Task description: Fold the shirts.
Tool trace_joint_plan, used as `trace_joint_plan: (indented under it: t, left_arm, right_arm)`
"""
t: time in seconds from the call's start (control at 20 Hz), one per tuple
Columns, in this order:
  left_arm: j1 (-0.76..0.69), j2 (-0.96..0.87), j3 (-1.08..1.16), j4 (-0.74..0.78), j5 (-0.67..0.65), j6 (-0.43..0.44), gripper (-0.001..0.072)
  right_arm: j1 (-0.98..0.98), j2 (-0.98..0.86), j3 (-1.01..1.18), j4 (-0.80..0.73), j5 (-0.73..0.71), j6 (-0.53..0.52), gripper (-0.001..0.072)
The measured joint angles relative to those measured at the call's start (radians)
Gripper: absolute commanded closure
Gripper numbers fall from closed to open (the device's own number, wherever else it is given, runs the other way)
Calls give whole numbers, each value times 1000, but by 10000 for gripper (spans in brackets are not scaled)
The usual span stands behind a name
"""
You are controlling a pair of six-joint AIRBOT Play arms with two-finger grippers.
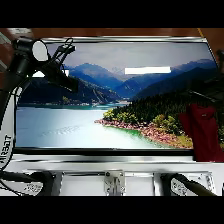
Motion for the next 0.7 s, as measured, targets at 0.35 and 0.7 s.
trace_joint_plan:
  t: [0.35, 0.7]
  left_arm:
    - [-5, -18, 0, 23, -15, -59, -5]
    - [-5, -19, 0, 26, -10, -79, -5]
  right_arm:
    - [109, -49, 0, -35, 22, 33, 35]
    - [121, -54, 0, -35, 26, 37, 35]
